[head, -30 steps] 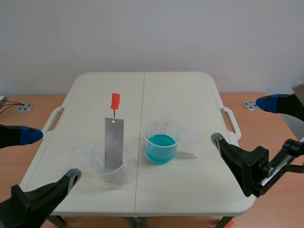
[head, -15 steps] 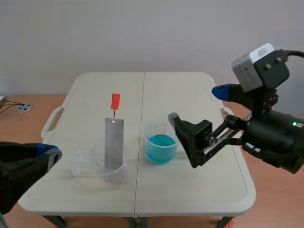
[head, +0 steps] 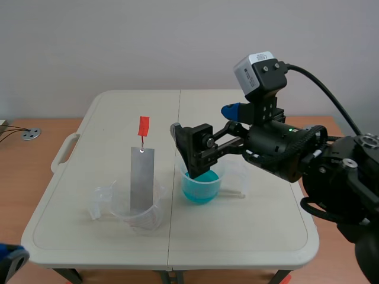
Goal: Hold the metal plate by the orange handle, dip it into the blue solution, take it out and point at it, then put the plate back in the beaker on the left.
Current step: 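Lift the metal plate out of the left beaker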
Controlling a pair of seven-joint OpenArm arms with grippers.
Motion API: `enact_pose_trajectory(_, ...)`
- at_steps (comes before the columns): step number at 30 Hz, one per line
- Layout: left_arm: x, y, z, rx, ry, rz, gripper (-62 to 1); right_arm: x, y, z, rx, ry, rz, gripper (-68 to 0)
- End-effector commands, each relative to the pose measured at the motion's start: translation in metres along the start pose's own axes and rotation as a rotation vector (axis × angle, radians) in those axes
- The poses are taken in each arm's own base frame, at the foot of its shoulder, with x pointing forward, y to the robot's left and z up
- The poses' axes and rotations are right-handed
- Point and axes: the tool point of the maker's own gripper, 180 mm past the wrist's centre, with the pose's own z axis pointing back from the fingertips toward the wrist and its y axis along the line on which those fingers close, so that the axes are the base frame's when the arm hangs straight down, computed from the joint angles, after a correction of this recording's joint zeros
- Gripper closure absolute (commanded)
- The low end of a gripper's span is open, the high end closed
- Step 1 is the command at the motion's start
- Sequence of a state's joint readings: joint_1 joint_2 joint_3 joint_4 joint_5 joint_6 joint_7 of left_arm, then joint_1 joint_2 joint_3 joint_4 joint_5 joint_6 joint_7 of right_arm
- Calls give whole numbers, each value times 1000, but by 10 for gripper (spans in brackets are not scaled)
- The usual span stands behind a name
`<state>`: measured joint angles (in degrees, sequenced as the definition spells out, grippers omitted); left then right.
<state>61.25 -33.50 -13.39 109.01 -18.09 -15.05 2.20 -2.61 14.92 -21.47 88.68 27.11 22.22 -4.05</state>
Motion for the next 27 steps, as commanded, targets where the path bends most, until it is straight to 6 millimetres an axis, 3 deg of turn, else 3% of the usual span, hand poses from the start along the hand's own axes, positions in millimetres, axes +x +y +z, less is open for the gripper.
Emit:
enact_pose_trajectory(1,-7,-2,5,4,32,17,-26,14,0,-7,10,-42,3,-663)
enact_pose_trajectory(7,-60,-14,23,-19,234,65,-26,11,4,-31,43,-41,-59,-663)
enact_pose_trajectory(16,-123,-15,45,-3,407,130,-26,4,16,-67,98,-19,-133,-663)
enact_pose_trajectory(22,-151,-32,55,-36,478,178,-26,10,33,-83,157,-7,-142,-663)
enact_pose_trajectory(27,-161,-47,58,-67,505,202,-26,11,45,-90,184,4,-163,-663)
